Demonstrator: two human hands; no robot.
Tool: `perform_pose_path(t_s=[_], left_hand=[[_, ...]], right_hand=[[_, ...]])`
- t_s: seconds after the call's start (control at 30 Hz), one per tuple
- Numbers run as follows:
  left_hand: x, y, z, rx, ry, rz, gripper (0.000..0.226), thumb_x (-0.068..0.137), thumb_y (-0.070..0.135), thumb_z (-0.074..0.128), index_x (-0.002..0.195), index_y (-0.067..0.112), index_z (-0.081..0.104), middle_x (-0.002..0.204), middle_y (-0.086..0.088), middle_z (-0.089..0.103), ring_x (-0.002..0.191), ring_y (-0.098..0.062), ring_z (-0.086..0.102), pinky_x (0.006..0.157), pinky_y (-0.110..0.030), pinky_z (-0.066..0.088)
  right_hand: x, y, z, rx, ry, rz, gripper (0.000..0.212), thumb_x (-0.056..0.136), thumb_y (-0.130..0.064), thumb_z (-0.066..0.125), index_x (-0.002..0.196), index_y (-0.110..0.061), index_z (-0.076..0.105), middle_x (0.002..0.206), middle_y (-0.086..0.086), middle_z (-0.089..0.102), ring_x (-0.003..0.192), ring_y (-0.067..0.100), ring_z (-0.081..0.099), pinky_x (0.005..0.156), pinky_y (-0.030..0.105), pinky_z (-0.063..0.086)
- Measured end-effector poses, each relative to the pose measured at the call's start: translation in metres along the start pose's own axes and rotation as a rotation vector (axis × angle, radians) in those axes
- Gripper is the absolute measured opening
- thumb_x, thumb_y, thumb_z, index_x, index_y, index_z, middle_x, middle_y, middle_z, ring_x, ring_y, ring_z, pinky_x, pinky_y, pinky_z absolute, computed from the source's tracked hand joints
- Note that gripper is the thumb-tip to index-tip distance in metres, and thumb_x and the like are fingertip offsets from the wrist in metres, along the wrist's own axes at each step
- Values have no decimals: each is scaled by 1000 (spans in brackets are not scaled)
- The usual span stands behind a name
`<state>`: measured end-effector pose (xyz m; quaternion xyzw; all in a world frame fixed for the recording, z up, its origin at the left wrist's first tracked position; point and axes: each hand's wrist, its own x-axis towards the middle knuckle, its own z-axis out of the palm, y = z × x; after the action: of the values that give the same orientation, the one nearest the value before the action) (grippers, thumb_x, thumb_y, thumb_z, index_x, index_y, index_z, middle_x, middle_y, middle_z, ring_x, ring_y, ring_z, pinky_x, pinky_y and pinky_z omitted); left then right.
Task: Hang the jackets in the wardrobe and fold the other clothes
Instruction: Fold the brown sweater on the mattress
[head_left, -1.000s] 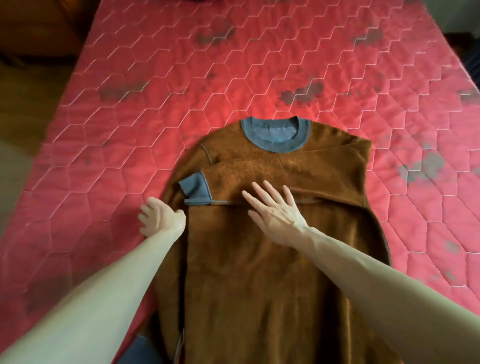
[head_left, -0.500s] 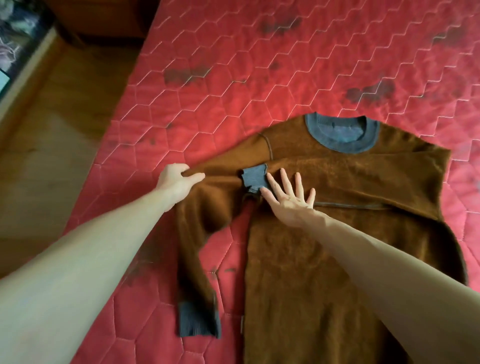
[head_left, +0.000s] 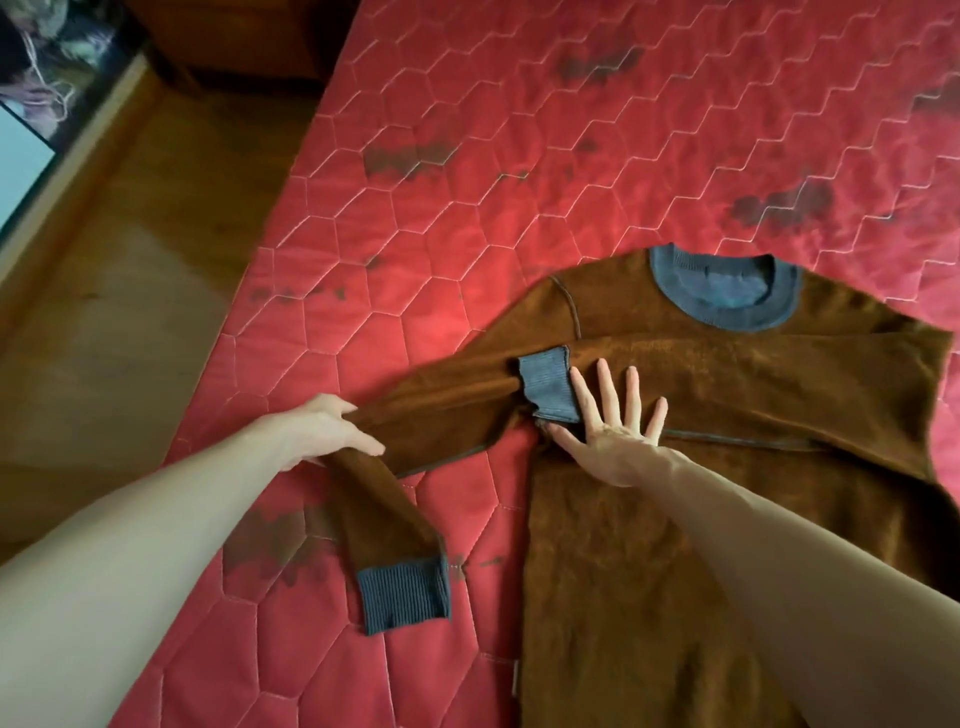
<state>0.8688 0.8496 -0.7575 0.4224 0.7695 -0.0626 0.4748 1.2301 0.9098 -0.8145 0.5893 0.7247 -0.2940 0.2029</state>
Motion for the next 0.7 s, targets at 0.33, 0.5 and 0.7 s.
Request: perform_pose_path(t_s=[0.33,0.5,0.7], left_hand=[[-34,-23,-22,206,69,-117,69,73,45,90,129,10,69,130,-12,68,120,-29,65,100,-34,51],[-58,-49,-35,90,379,-12,41,74,58,85,85,20,74,97,-3,73,103,-30,68,87,-43,55],[-72,-100,-36,-19,96,-163,58,73,40,93,121,13,75,128,-10,72,118,-26,67,108,-39,49]], right_hand=[[-6,-19,-35,43,691,-161,26,105,-27,50,128,-17,59,113,3,62,103,29,59,72,42,54],[-8,-32,-34,317,606,-9,46,108,-48,38,126,-12,59,131,10,62,129,33,53,101,47,44],[-8,-66,-5,-12,603,-313,48,108,-38,38,148,-13,50,160,5,42,155,25,28,119,45,30]])
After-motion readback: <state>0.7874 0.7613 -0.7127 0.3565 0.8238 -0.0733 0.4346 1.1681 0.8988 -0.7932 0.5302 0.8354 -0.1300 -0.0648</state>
